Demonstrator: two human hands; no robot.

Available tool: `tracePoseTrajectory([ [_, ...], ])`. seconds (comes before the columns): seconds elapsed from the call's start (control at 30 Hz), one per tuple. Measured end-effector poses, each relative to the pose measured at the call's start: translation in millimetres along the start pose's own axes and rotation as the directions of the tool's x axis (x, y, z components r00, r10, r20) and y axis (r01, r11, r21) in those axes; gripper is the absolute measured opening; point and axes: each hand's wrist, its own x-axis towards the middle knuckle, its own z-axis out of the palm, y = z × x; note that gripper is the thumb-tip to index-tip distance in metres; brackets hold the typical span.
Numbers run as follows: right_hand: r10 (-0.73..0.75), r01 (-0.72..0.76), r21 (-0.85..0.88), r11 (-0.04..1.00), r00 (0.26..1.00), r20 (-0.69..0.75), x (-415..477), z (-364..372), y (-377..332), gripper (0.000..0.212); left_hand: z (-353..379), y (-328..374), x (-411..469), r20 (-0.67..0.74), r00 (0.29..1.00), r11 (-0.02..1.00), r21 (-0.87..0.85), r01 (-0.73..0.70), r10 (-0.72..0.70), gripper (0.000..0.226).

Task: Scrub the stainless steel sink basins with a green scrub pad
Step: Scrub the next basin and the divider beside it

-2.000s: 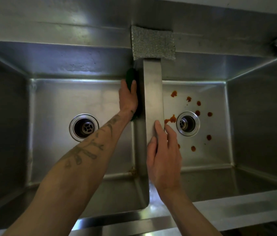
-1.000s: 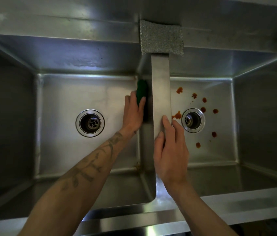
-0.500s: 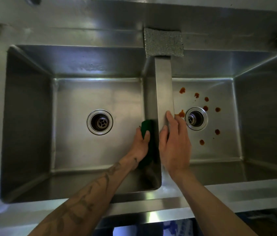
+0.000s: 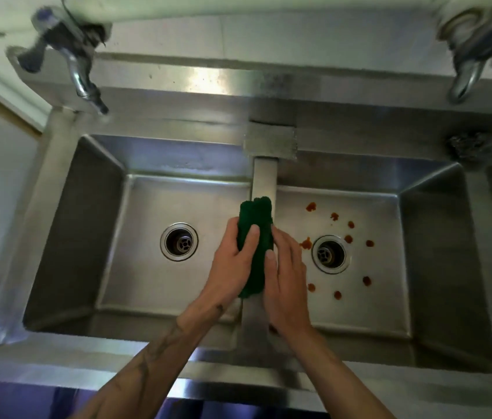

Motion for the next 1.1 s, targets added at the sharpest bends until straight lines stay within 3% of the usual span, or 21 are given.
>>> tracePoseTrajectory([
  [0.2,-0.002,0.002,0.048,0.999,1.0,-0.005,29.7,-56.4,13.9,0.044,65.9,10.4,1.0,-0.026,0.998,0.998,-0.01,0.057,-0.057,0.024],
  [0.37,0.024,-0.025,-0.028,0.999,1.0,-0.012,52.0,-66.8,49.3,0.038,85.1,0.8,18.5,-0.02,0.997,0.955,0.288,-0.065,0.074,0.026],
  [0.4,0.025,-0.025,-0.05,0.998,1.0,-0.014,58.2,-64.9,56.3,0.038,81.1,-3.3,24.7,-0.038,0.99,0.902,0.418,-0.11,0.138,0.029],
  [0.47,0.02,-0.023,-0.122,0.992,0.999,-0.026,73.7,-59.1,70.7,0.038,68.4,-10.7,39.4,-0.062,0.961,0.699,0.699,-0.152,0.27,0.035],
  [0.57,0.039,-0.051,-0.252,0.966,0.998,-0.05,104.0,-45.9,92.5,0.04,48.5,-20.1,59.6,0.009,0.948,0.453,0.877,-0.161,0.318,0.044],
  [0.67,0.039,-0.051,-0.331,0.942,0.998,-0.043,133.4,-27.2,109.5,0.041,43.6,-33.8,72.8,0.056,0.943,0.335,0.926,-0.172,0.329,0.053],
  [0.77,0.028,-0.036,-0.339,0.94,0.999,-0.028,152.9,-7.3,128.1,0.042,47.2,-44.4,75.9,0.037,0.922,0.326,0.929,-0.175,0.387,0.056],
  [0.9,0.124,-0.125,-0.443,0.888,0.992,-0.03,166.3,3.4,158.5,0.046,49.4,-50.2,76.2,0.016,0.899,0.337,0.924,-0.181,0.438,0.056],
  [1.1,-0.14,0.218,-0.578,0.786,0.974,0.178,168.9,34.5,183.3,0.052,51.1,-51.3,76.1,0.018,0.884,0.279,0.946,-0.166,0.466,0.054],
])
